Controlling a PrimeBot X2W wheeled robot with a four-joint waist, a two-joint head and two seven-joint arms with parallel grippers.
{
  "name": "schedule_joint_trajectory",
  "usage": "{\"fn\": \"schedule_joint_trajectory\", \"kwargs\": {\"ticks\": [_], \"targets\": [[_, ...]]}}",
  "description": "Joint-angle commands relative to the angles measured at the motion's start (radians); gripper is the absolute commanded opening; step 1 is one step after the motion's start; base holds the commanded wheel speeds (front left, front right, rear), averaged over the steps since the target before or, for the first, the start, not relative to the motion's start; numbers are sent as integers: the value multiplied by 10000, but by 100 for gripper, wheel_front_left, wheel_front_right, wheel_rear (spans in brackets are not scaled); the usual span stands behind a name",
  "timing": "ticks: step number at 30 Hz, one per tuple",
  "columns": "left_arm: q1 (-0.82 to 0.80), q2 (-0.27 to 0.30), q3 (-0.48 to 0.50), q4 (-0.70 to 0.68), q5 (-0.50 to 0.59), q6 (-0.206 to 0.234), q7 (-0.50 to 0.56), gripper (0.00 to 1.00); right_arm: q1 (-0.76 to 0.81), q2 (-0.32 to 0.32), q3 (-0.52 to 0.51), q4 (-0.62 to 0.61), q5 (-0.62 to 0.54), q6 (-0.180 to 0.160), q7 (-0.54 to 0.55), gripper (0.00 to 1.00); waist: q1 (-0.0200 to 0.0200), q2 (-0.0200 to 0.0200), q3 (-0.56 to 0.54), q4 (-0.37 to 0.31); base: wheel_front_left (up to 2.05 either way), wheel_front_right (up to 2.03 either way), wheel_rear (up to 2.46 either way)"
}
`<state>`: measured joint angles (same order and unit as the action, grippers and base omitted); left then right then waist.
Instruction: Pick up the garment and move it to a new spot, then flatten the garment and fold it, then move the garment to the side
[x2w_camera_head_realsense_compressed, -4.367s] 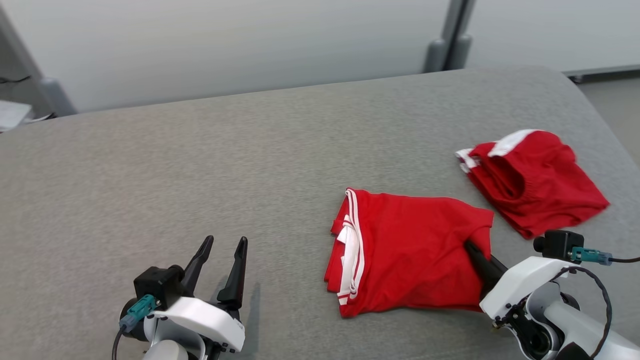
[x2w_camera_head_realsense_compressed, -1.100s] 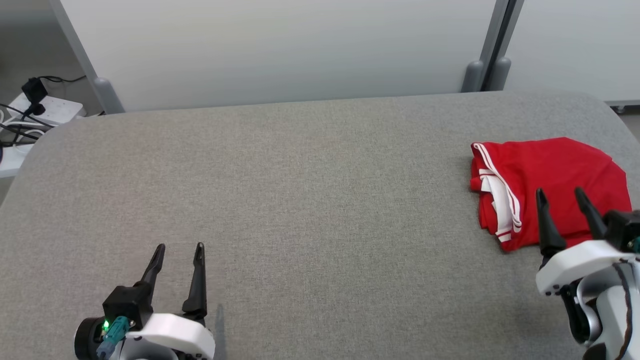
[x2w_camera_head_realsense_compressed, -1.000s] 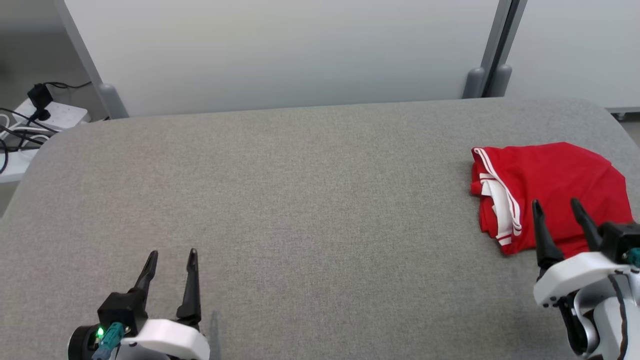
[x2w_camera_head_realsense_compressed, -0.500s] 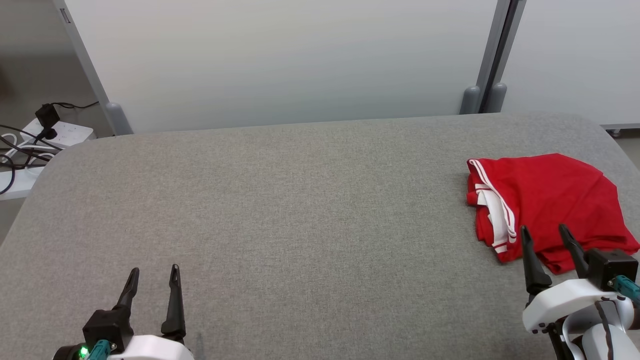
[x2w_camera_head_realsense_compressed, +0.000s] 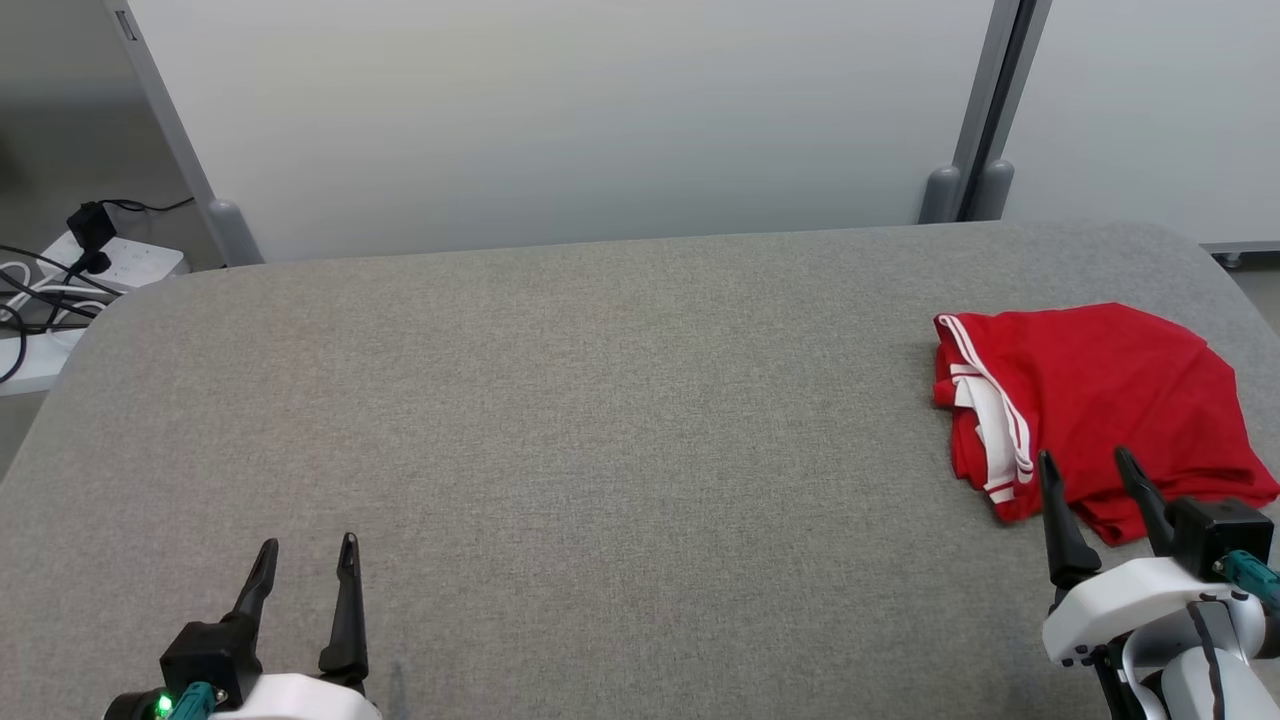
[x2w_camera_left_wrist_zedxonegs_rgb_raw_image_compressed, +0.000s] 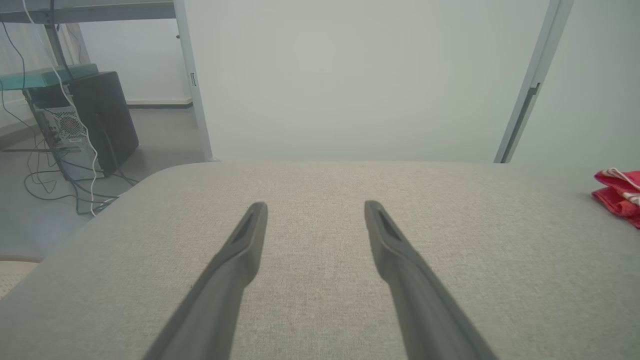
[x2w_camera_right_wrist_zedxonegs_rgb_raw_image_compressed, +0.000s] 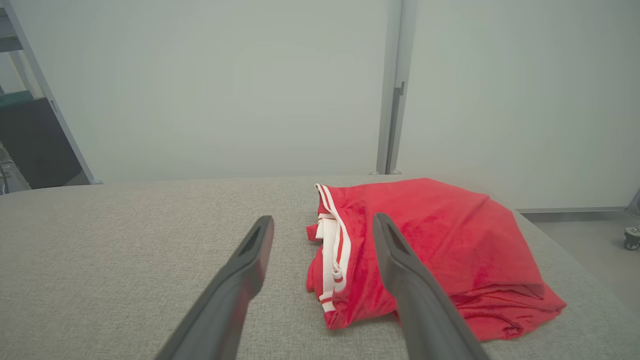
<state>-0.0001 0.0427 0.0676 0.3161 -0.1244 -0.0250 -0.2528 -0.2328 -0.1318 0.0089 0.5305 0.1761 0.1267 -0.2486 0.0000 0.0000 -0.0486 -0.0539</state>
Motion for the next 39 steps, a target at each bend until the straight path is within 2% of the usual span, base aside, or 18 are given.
{"fn": "schedule_joint_trajectory", "kwargs": {"ticks": [1, 2, 3, 8, 13, 17, 39], "targets": [[-251, 76, 293, -266, -47, -107, -90, 100, -164, -77, 208, -323, -57, 40, -132, 100, 0, 0, 15, -3, 0, 0, 0], [-267, 76, 274, -316, -110, -161, -90, 100, -171, -82, 213, -333, -39, 40, -132, 100, 0, 0, 33, 3, 0, 0, 0], [-2, 0, -13, -62, -67, -130, 1, 0, 0, 1, 0, -16, 6, 0, 0, 0, 0, 0, 32, 1, 0, 0, 0], [22, -53, 64, 315, -295, -142, 177, 0, 167, 124, -63, 202, 232, -1, 128, 0, 1, 0, 45, 12, 0, 0, 0], [-28, -48, 102, 283, -903, -179, 358, 0, 218, 152, -128, 72, 818, 1, 298, 0, 22, 0, 42, 35, 0, 0, 0], [-37, -44, 79, 226, -1392, -209, 441, 0, 274, 175, -141, -46, 1286, 2, 390, 0, 2, 0, 76, 52, 0, 0, 0], [-197, -22, 105, 12, -3885, -365, 992, 0, 476, 293, -310, -595, 3700, 9, 955, 0, 0, 0, 162, 142, 0, 0, 0]]}}
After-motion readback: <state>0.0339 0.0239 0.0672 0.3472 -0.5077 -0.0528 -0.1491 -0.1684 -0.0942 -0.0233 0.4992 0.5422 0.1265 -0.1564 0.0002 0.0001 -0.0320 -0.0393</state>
